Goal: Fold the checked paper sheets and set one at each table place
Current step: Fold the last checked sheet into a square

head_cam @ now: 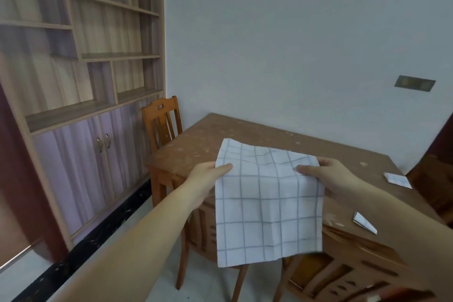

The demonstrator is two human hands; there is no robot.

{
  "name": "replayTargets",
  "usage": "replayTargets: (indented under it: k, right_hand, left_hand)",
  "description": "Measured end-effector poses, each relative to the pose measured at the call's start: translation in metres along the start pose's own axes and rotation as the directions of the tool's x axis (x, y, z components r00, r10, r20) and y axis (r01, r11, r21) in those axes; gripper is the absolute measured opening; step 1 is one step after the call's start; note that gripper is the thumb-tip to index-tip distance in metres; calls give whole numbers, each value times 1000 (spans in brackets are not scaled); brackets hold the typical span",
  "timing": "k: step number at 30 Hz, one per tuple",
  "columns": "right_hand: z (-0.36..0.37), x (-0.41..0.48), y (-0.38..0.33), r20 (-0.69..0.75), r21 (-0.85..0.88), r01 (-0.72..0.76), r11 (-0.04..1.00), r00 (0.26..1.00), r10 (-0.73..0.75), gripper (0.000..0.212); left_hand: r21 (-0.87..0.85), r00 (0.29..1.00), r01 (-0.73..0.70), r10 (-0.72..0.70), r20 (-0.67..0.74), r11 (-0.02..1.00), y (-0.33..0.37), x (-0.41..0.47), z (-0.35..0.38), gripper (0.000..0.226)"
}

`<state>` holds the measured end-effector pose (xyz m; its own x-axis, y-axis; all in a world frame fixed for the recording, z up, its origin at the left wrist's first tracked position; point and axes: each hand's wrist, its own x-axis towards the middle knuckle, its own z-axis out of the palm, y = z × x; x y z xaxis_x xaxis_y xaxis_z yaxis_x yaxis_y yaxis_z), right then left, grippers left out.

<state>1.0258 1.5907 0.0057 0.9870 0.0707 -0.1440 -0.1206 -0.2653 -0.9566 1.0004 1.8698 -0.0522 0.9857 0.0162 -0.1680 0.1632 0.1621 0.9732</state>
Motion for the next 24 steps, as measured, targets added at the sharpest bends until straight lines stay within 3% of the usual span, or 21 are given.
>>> replayTargets:
  k: [4, 8, 13, 16, 24]
  right_hand:
    - [7, 6, 1, -12, 33, -10, 999, 1000, 10, 53]
    - [16, 12, 3, -119, -22, 40, 999, 992, -42, 69]
    - [21, 13, -2, -208, -102, 131, 986, 967, -150, 44]
    - [17, 13, -3, -232, -67, 178, 982, 954, -189, 27]
    - [4, 10, 4, -327, -13, 240, 971, 917, -231, 24]
  left_hand:
    - [-15, 995, -9, 7, -101, 1000, -3, -2, -7, 27]
    - [41, 989, -53, 58, -136, 998, -5, -2, -18, 57]
    - [250, 979, -190, 202, -23, 949, 0, -5, -23, 30]
    - [403, 960, -244, 279, -28, 882, 2, -4, -22, 24]
    - [606, 903, -306, 426, -61, 734, -2, 3, -13, 21]
